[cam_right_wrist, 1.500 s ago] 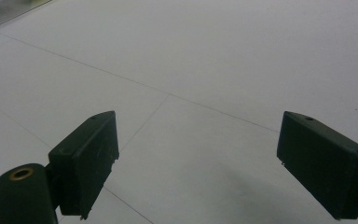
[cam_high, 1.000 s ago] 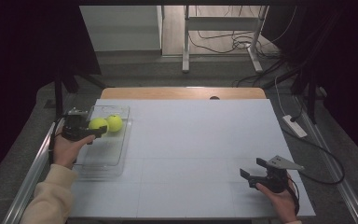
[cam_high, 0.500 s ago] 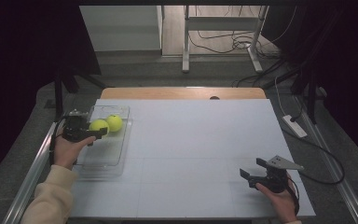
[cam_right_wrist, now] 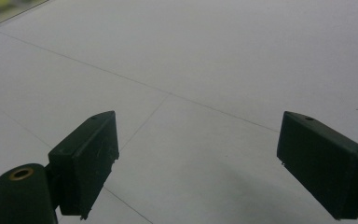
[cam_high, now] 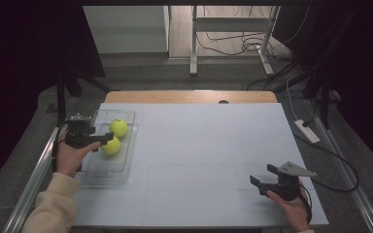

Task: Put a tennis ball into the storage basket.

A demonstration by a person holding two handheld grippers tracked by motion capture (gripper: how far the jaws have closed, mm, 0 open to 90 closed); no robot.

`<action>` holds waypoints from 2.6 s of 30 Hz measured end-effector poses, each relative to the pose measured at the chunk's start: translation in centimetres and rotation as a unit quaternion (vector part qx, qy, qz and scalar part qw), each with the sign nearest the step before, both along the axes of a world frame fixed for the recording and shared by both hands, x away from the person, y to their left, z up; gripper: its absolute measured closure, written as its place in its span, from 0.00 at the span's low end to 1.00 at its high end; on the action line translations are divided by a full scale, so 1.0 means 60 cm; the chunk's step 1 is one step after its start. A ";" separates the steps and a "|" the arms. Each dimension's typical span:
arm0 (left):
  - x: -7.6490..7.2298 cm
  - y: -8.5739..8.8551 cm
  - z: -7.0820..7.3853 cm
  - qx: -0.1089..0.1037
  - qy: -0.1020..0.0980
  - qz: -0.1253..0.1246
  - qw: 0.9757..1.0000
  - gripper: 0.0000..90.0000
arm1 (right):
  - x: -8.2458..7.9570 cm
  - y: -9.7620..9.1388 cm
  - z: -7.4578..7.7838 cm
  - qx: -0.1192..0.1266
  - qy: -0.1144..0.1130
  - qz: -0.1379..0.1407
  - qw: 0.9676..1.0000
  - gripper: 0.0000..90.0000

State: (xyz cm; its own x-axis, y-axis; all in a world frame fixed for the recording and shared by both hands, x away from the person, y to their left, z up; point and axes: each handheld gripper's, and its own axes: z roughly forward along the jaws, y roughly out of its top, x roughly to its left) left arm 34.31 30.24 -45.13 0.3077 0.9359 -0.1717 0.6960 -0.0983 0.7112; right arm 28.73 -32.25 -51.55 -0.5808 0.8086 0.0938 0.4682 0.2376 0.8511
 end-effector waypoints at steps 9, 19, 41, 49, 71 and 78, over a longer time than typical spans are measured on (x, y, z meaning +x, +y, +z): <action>-0.017 -0.015 0.010 -0.023 -0.029 -0.022 0.999 0.16 | 0.000 0.000 0.001 0.000 -0.001 0.000 1.000 0.14; -0.040 -0.037 0.016 -0.044 -0.061 -0.052 0.996 0.16 | -0.001 0.000 0.001 0.001 -0.002 0.000 1.000 0.14; -0.086 -0.107 0.003 -0.057 -0.091 -0.131 0.986 0.16 | -0.001 -0.003 0.003 0.006 -0.003 -0.003 1.000 0.14; -0.096 -0.133 -0.010 -0.063 -0.090 -0.153 0.982 0.15 | -0.001 -0.005 0.004 0.005 -0.004 -0.003 1.000 0.14; -0.128 -0.160 -0.037 -0.067 -0.100 -0.194 0.974 0.15 | -0.004 -0.002 0.018 0.012 -0.018 0.010 1.000 0.13; -0.130 -0.159 -0.038 -0.066 -0.100 -0.195 0.974 0.15 | -0.005 -0.002 0.020 0.014 -0.020 0.009 1.000 0.13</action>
State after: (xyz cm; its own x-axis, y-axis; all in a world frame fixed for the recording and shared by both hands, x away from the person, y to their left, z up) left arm 26.53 20.67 -47.41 0.6741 0.7159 -0.1818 0.4700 -0.2259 0.8532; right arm 28.45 -32.38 -50.36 -0.5990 0.7954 0.0921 0.4295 0.2221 0.8754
